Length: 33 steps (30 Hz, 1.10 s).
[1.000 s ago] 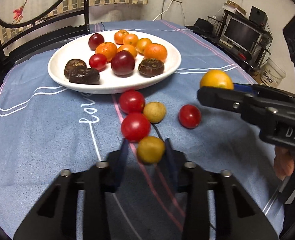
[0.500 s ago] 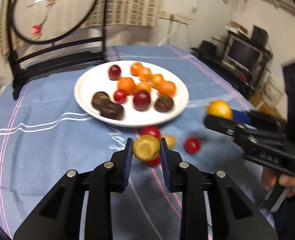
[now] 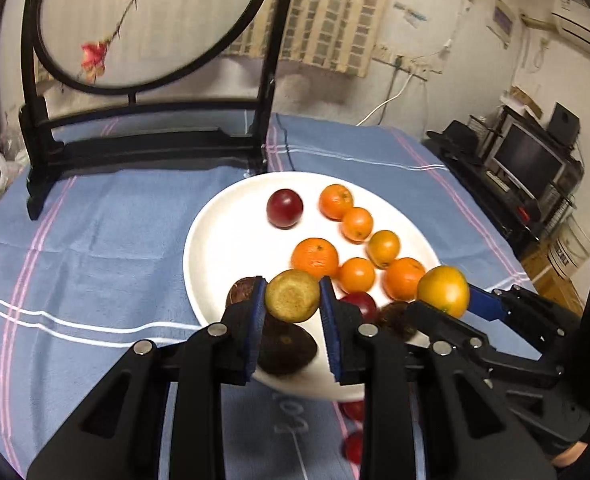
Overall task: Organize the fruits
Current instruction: 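Lower both fruits onto the white plate and open both tools, then move both tools back toward the remaining fruits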
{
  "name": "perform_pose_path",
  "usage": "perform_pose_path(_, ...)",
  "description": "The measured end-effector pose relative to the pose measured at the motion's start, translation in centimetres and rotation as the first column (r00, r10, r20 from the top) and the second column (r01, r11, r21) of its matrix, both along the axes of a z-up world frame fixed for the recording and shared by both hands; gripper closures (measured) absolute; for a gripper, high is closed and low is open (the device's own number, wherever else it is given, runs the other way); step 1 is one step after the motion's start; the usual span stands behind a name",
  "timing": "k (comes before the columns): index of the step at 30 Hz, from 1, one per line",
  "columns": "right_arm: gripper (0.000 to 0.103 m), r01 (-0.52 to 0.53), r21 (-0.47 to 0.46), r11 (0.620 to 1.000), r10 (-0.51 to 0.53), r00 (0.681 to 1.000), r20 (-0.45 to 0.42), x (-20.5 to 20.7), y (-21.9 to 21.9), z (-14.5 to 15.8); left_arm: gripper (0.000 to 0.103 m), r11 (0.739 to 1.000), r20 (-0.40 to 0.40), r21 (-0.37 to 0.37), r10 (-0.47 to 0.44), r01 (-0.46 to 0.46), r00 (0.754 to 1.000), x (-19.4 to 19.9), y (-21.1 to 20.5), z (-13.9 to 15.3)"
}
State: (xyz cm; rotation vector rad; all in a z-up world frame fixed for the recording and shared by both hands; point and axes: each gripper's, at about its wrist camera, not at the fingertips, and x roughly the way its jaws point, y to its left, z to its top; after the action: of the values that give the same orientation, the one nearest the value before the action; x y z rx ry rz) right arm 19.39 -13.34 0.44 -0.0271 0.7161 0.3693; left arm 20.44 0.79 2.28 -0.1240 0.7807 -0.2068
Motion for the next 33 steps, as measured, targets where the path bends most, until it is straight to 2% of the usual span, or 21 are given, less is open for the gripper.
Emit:
perform_pose_path(4,0.061,0.033,0.061,0.998,-0.031,0.999,-0.033,2.2,-0.4,-1.0,0.077,1.0,-0.007,-0.011,0.021,-0.021,1.0,1.3,0.1,-1.3)
perform_pose_path(6,0.056,0.054,0.109,0.993,-0.048,0.997,-0.057,2.9,-0.9,-1.5,0.074,1.0,-0.013,-0.011,0.021,-0.021,1.0,1.7,0.0,-1.8)
perform_pose_path(7,0.046,0.07,0.125,0.99,-0.063,0.996,-0.061,2.9,-1.3,-1.5,0.055,1.0,-0.007,-0.013,0.025,-0.025,1.0,1.7,0.0,-1.9)
perform_pose_path(9,0.043,0.072,0.136,0.988,-0.066,0.997,-0.049,2.4,-1.7,-1.4,0.034,0.998,0.033,0.013,0.053,-0.053,0.998,1.3,0.2,-1.6)
perform_pose_path(15,0.043,0.042,0.107,0.993,-0.04,0.999,-0.013,0.1,-2.1,-0.2,0.029,0.997,0.069,-0.024,0.078,-0.076,0.995,-0.1,1.3,-0.1)
perform_pose_path(20,0.043,0.038,0.087,0.995,-0.038,0.999,-0.006,-2.0,-2.8,0.1,0.026,0.997,0.081,0.018,0.069,-0.071,0.994,-1.4,0.5,0.0)
perform_pose_path(23,0.043,0.019,0.077,0.997,-0.016,0.999,-0.035,-3.1,-2.9,-0.5,0.026,0.999,0.086,0.046,0.024,-0.028,0.996,-2.2,-0.4,-0.1)
perform_pose_path(26,0.043,-0.003,0.035,0.999,0.005,0.999,-0.054,-4.2,-2.9,-1.3,0.026,0.997,0.111,0.08,0.006,-0.015,0.994,-3.2,-1.0,0.2)
perform_pose_path(30,0.043,-0.034,-0.037,0.999,0.032,0.998,-0.058,-6.0,-2.8,-1.9,0.02,0.998,0.084,0.067,-0.012,0.006,0.996,-4.4,-1.1,-0.1)
perform_pose_path(33,0.043,-0.069,-0.096,0.993,0.061,0.995,-0.082,-7.1,-2.5,-2.8,0.019,0.997,0.068,0.073,-0.004,-0.001,0.998,-5.3,-1.0,-0.8)
